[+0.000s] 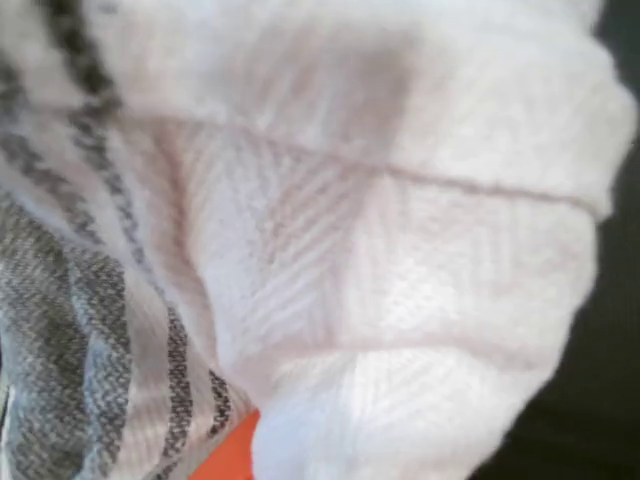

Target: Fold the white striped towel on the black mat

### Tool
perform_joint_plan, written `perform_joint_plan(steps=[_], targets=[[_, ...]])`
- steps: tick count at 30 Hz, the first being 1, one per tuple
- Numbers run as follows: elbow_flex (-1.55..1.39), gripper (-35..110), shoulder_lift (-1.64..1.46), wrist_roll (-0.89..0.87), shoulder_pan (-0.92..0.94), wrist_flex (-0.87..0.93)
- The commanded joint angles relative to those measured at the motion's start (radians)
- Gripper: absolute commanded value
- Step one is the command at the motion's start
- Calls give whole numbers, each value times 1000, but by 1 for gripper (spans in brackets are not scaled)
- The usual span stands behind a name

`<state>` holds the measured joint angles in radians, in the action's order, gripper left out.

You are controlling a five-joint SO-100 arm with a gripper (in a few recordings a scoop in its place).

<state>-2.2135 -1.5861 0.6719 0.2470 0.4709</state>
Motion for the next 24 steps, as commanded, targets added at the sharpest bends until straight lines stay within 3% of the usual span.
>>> perform_joint_plan(steps=[1,8,15,19,24], targets=[[-3,0,-64,-84,8,74],[-57,0,-259,-256,44,252],[-222,0,-399,-255,61,264],[-238,15,-417,-314,55,296],[-186,22,-446,-316,46,388]])
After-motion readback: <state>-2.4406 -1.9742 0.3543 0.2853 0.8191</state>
